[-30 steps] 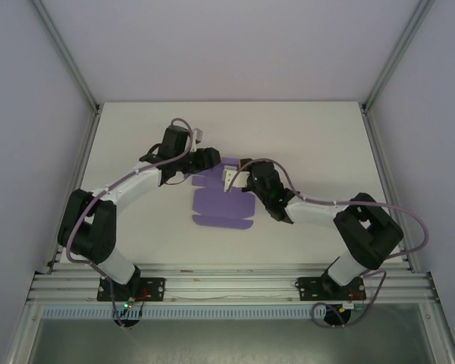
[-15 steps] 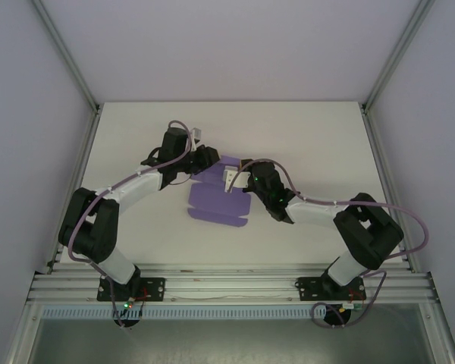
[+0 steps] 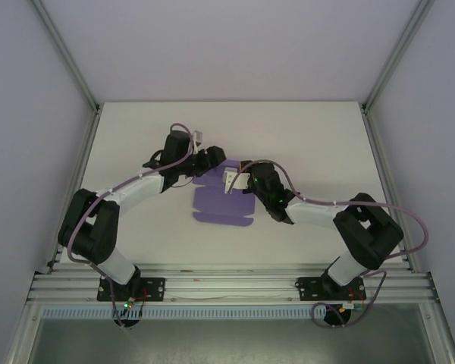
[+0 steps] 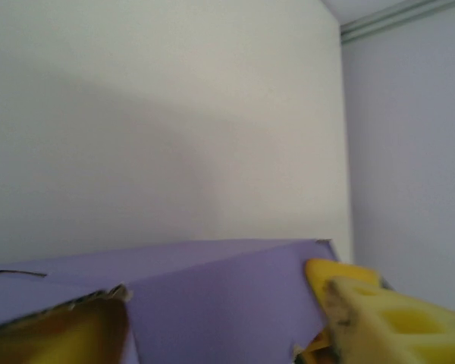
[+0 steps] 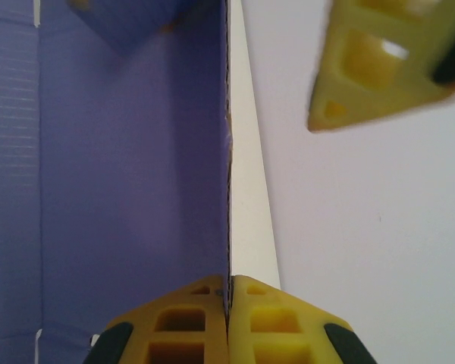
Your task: Assemble paper box
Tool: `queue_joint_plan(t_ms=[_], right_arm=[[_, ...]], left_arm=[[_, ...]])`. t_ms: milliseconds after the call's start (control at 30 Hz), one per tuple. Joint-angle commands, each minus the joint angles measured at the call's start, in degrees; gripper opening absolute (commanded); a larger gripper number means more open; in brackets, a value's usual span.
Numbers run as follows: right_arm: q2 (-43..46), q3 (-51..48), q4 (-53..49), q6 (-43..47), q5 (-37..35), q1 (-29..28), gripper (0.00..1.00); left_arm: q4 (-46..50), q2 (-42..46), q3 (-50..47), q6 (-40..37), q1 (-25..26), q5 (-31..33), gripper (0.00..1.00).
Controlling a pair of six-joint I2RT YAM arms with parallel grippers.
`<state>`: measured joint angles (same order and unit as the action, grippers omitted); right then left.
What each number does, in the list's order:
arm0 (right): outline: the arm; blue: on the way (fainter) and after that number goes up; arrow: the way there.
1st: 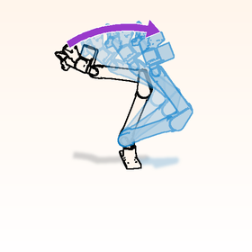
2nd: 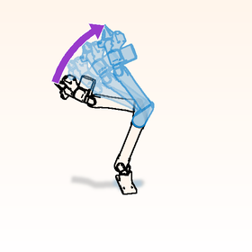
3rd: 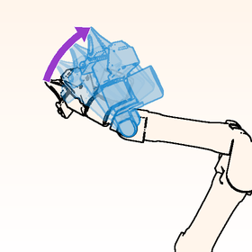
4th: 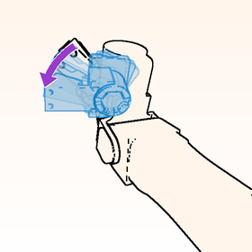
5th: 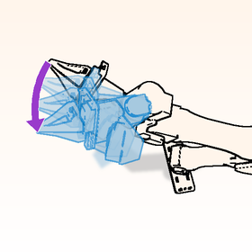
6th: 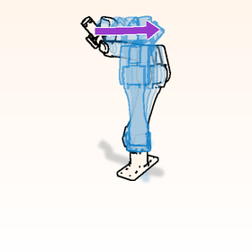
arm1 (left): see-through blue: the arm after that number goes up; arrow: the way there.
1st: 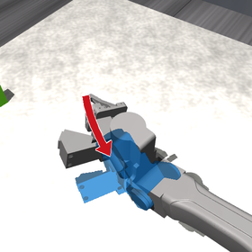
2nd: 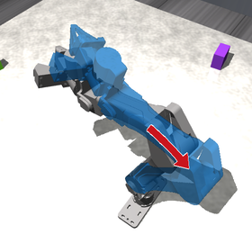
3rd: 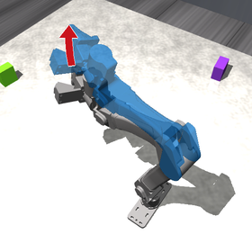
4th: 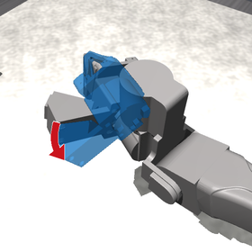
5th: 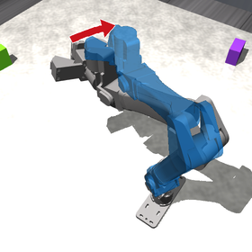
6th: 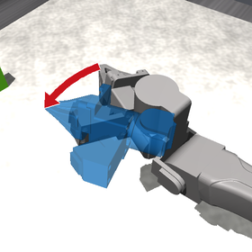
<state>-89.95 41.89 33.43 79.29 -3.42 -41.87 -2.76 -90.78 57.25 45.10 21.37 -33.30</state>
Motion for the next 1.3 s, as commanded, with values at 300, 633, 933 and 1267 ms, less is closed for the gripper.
queue_joint_plan(t_ms=[300,633,933,1267], right_arm=[[0.26,2.74,-5.24,-4.21,0.29,1.19,0.0],[5.1,3.01,-11.74,-12.95,11.14,5.4,0.0],[7.9,3.68,-16.45,-20.18,22.84,10.92,0.0],[9.99,4.58,-20.95,-24.53,33.56,14.99,0.0]], left_arm=[[17.18,11.3,-8.79,-11.0,-5.6,22.9,1.0],[7.9,11.15,-18.61,-15.13,-12.17,19.54,1.0],[-2.26,11.76,-22.49,-16.72,-12.18,15.18,1.0],[-12.77,12.96,-25.95,-18.94,-12.22,11.02,1.0]])
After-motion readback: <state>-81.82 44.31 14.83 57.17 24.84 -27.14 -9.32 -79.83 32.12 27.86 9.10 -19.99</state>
